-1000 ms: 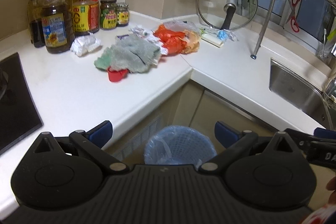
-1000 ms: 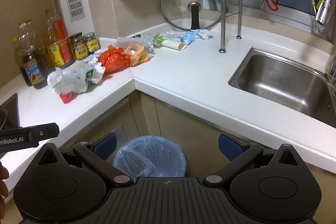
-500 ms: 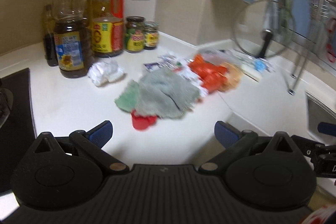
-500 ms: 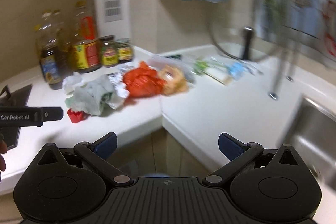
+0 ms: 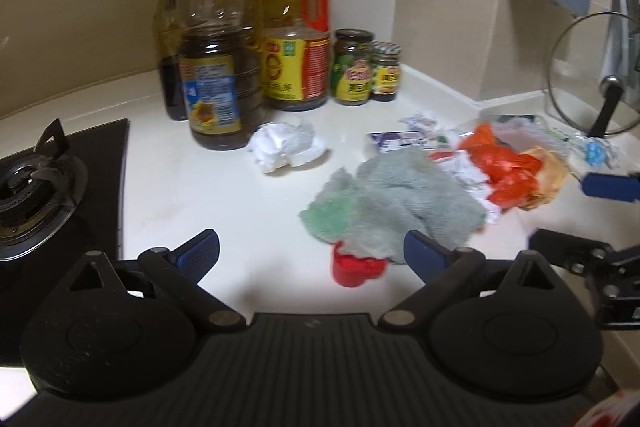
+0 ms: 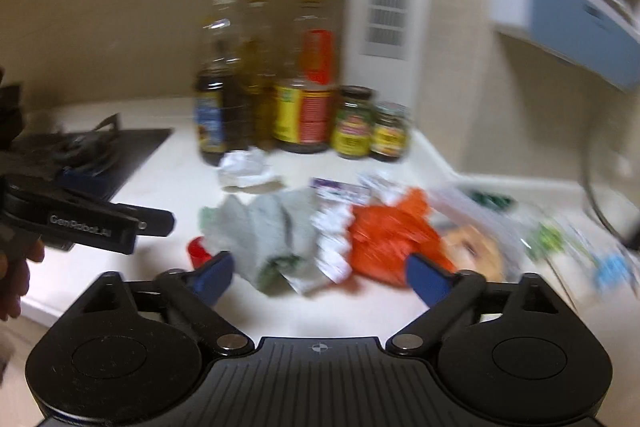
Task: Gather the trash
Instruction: 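Move the right tool to the grey-green cloth while the left tool approaches the red cup, then grasp the grey-green cloth with the right tool while the left tool grasps the red cup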
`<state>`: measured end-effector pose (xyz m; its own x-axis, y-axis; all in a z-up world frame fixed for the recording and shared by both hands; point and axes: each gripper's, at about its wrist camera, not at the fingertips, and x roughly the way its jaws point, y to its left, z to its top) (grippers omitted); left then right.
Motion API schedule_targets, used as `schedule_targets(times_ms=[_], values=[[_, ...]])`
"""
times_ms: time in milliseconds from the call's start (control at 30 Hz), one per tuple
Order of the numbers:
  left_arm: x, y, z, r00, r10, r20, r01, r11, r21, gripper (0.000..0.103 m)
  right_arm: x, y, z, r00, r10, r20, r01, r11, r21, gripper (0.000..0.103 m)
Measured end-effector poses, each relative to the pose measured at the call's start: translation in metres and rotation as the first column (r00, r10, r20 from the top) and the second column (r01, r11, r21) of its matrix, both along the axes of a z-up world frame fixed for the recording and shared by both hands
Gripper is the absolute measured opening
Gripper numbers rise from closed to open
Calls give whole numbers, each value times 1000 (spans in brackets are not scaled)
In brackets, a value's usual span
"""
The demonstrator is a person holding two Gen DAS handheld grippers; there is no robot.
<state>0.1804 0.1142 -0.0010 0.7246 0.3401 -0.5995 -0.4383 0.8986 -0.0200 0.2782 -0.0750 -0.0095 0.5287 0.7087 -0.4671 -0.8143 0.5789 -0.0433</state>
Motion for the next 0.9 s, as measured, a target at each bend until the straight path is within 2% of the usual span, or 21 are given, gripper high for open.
schedule_targets(times_ms=[133, 233, 367, 467, 500, 567, 600, 633, 733, 900], values=[[1, 15, -5, 1000, 4, -14, -4, 1000, -10, 94, 9, 34, -9, 997, 78, 12, -77, 996, -52, 72], [1, 24, -10, 1000, 8, -17, -9, 1000, -2, 94, 14, 58, -17, 993, 117, 25, -114, 989, -97, 66], [1, 34, -15, 1000, -8, -24, 7, 1000, -22, 94, 25, 84, -30, 991, 128, 28, -122, 980, -160, 59], [3, 39, -19, 999, -22, -28, 21, 999, -39, 94, 30, 96, -36, 992, 126, 30, -117, 972, -202, 51], [4, 41, -20, 999, -27, -30, 26, 999, -45, 94, 31, 99, -39, 992, 125, 34, -115, 969, -217, 45], [7, 42, -24, 999, -39, -31, 37, 998, -56, 94, 32, 103, -42, 991, 125, 41, -112, 965, -235, 30], [8, 42, -25, 998, -48, -32, 46, 997, -59, 94, 32, 104, -43, 990, 127, 56, -109, 963, -245, 19], [9, 41, -26, 998, -58, -33, 56, 996, -62, 94, 31, 103, -43, 989, 129, 70, -107, 962, -251, 13], [13, 38, -31, 995, -97, -37, 94, 993, -72, 94, 29, 98, -36, 988, 126, 89, -103, 968, -230, 8], [25, 27, -37, 983, -179, -39, 176, 982, -76, 92, 26, 84, -15, 982, 127, 137, -103, 980, -170, 7]])
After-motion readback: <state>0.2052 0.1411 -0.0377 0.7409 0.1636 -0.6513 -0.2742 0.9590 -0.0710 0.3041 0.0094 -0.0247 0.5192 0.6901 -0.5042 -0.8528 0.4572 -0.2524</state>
